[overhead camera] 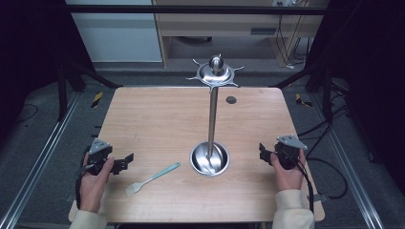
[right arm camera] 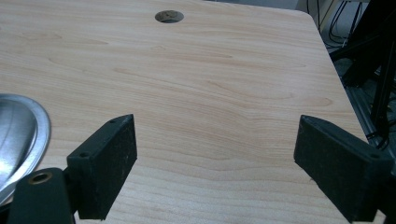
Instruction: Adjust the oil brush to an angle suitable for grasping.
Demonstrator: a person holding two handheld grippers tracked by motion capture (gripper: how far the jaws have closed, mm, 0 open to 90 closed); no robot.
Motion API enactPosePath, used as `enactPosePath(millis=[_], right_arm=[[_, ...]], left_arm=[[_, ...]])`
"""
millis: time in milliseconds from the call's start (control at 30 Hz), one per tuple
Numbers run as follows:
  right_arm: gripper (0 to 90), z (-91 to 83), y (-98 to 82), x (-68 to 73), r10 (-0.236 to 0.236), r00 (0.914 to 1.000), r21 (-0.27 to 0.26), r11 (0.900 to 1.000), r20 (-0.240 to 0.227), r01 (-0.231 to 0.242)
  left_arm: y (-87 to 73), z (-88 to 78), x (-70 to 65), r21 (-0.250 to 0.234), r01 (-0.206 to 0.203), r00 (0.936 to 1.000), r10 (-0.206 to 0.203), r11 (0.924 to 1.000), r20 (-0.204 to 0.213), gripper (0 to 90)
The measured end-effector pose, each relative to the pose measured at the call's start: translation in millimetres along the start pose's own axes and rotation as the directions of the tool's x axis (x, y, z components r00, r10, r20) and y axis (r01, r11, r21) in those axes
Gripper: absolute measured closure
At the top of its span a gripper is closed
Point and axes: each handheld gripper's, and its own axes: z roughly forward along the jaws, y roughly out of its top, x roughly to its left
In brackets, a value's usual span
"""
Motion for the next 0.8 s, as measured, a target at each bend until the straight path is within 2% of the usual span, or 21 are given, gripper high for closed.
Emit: enactPosePath(millis=[67,100,167,200,233,267,333,367,400,433,467,500,533,567,600,633,667,733,767,800], right_arm=[[13.6,-1.9,-0.1,-1.1,0.003,1.0000,-0.005,1.000,0.001,-0.003],[13.6,-3.0,-0.9,-1.2,0.010,0.9999,0.000,1.000,0.003,-0.010],[13.6,-4.1,-3.5,-1.8,0.015,0.9999,0.003,1.000,-0.001,-0.015],[13.6,-4.1,-3.5,-1.8,0.015,0.9999,0.003,1.000,-0.001,-0.015],[13.6,-4.0,-4.9,-1.7,0.012,0.9999,0.006,1.000,-0.004,-0.012],[13.6,-1.9,-8.1,-1.1,-0.029,0.9995,0.034,0.999,-0.011,0.030],[13.6,-1.8,-11.2,-1.3,-0.057,0.9983,0.052,0.997,-0.013,0.058],[13.6,-2.9,-12.4,-1.5,-0.056,0.9982,0.053,0.997,-0.021,0.057],[13.6,-2.9,-12.4,-1.5,-0.056,0.9982,0.053,0.997,-0.021,0.057],[13.5,-6.6,-13.5,-2.2,-0.047,0.9985,0.052,0.997,-0.029,0.048],[13.5,-8.4,-13.6,-2.8,-0.043,0.9986,0.049,0.998,-0.030,0.045],[13.4,-10.1,-13.7,-3.4,-0.036,0.9987,0.045,0.998,-0.036,0.037],[13.4,-11.2,-13.9,-4.4,-0.034,0.9988,0.041,0.999,-0.035,0.035],[13.4,-12.5,-14.2,-5.1,-0.025,0.9991,0.043,0.999,-0.035,0.026],[13.4,-13.0,-14.6,-6.0,-0.018,0.9993,0.044,0.999,-0.034,0.020],[13.4,-13.1,-15.1,-6.9,-0.016,0.9994,0.045,0.999,-0.032,0.017],[13.4,-13.0,-15.5,-7.7,-0.012,0.9994,0.048,0.999,-0.033,0.014],[13.4,-12.3,-16.2,-8.4,-0.009,0.9995,0.055,0.998,-0.030,0.011],[13.4,-12.3,-16.2,-8.4,-0.009,0.9995,0.055,0.998,-0.030,0.011],[13.4,-12.2,-16.4,-8.1,-0.004,0.9995,0.060,0.998,-0.030,0.006]], left_arm=[[3.7,1.8,-9.1,0.018,-0.044,0.9990,0.044,0.9989,0.008,3.7],[8.9,5.8,-19.3,0.043,-0.079,0.9969,0.079,0.9960,0.007,3.8],[14.7,11.7,-30.9,0.082,-0.126,0.9919,0.124,0.9886,0.026,3.9],[14.7,11.7,-30.9,0.082,-0.126,0.9919,0.124,0.9886,0.026,3.7],[16.8,15.6,-37.0,0.103,-0.150,0.9886,0.147,0.9834,0.032,3.7],[21.0,22.9,-47.1,0.149,-0.206,0.9783,0.200,0.9671,0.054,4.0],[25.7,29.7,-55.0,0.185,-0.243,0.9696,0.233,0.9521,0.073,4.7],[28.0,33.5,-58.6,0.197,-0.255,0.9666,0.243,0.9469,0.081,5.7],[28.0,33.5,-58.6,0.197,-0.255,0.9666,0.243,0.9469,0.081,6.8],[33.5,39.8,-64.2,0.229,-0.286,0.9571,0.266,0.9304,0.114,8.0],[36.2,42.8,-67.4,0.241,-0.294,0.9545,0.271,0.9249,0.124,9.4],[39.1,45.1,-70.2,0.254,-0.310,0.9495,0.285,0.9162,0.132,11.6],[39.1,45.1,-70.2,0.254,-0.310,0.9495,0.285,0.9162,0.132,14.7],[43.8,49.7,-75.6,0.277,-0.341,0.9386,0.309,0.8984,0.153,17.2],[46.1,51.8,-77.5,0.296,-0.359,0.9319,0.323,0.8850,0.165,20.1],[47.6,54.1,-79.2,0.307,-0.371,0.9269,0.330,0.8764,0.179,24.6],[47.6,54.1,-79.2,0.307,-0.371,0.9269,0.330,0.8764,0.179,29.5],[50.2,57.9,-81.1,0.333,-0.393,0.9176,0.344,0.8568,0.200,39.6],[51.7,59.2,-81.4,0.341,-0.402,0.9138,0.348,0.8499,0.209,39.6],[52.5,60.5,-81.4,0.342,-0.403,0.9134,0.349,0.8491,0.209,45.9]])
